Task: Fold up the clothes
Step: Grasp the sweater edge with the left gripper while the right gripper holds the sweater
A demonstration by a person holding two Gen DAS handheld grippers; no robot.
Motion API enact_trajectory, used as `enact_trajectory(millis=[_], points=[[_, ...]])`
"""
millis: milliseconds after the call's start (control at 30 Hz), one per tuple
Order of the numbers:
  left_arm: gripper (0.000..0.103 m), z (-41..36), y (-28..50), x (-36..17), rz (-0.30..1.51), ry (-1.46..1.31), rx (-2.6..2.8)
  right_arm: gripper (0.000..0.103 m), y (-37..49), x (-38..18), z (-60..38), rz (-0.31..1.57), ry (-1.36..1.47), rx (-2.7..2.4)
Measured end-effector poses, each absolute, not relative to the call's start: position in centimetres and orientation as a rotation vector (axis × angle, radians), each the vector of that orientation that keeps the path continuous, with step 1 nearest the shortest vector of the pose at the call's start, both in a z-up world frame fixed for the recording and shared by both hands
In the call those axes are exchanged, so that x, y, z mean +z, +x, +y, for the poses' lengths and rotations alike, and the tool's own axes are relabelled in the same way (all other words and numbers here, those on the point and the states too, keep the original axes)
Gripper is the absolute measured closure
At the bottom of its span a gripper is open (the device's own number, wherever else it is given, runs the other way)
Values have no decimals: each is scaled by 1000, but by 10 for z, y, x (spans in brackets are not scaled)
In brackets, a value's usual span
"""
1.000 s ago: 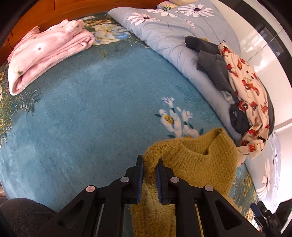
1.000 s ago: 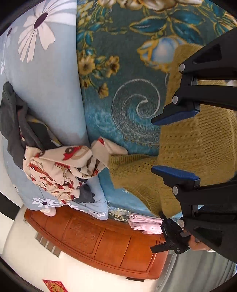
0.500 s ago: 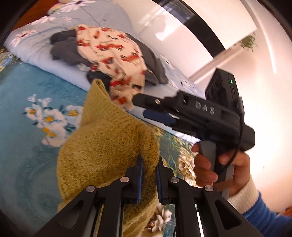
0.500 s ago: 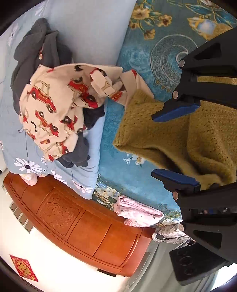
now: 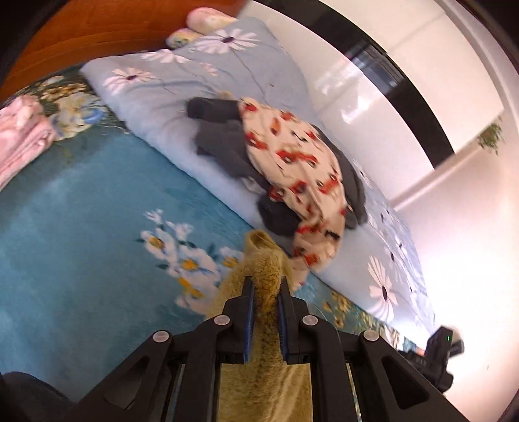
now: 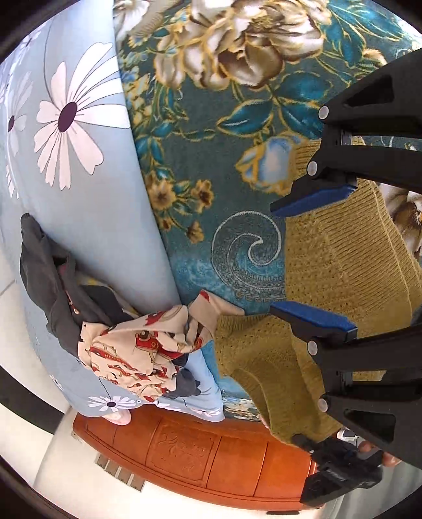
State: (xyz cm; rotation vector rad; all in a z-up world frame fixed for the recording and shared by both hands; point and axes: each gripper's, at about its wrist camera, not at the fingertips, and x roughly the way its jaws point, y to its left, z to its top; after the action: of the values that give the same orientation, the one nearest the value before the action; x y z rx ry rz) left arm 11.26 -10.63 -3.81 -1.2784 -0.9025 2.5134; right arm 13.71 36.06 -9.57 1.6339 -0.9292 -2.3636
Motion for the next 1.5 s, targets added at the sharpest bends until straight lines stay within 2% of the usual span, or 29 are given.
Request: enact_trajectory(millis=[167, 400, 567, 667, 900, 1200, 1333, 1500], points=[[90, -168, 126, -51, -1032, -1295, 2635, 47, 118, -105, 334, -883, 1619, -2320], [90, -231, 137, -103, -1288, -1524, 2615, 47, 81, -126, 256, -700, 1650, -2180], [90, -227, 139, -104, -1280, -1505, 2620, 47, 56, -143, 206, -583, 1693, -2110], [90, -227, 142, -100, -1269, -1481, 2637, 47, 36, -152, 185, -581, 1684, -2078], [90, -252, 155, -120, -1407, -1530, 2602, 47, -13, -185, 137, -535, 1751, -2045], [90, -255, 155, -132, -1440, -1538, 2573, 47, -40, -207, 92, -496, 1807, -2001], [90, -255, 154, -136, -1448, -1534, 2563, 48, -40, -209, 89, -576, 1792, -1976], [90, -254, 155, -136, -1449, -1525, 2561, 59, -36, -210, 92, -800, 1719, -1876]])
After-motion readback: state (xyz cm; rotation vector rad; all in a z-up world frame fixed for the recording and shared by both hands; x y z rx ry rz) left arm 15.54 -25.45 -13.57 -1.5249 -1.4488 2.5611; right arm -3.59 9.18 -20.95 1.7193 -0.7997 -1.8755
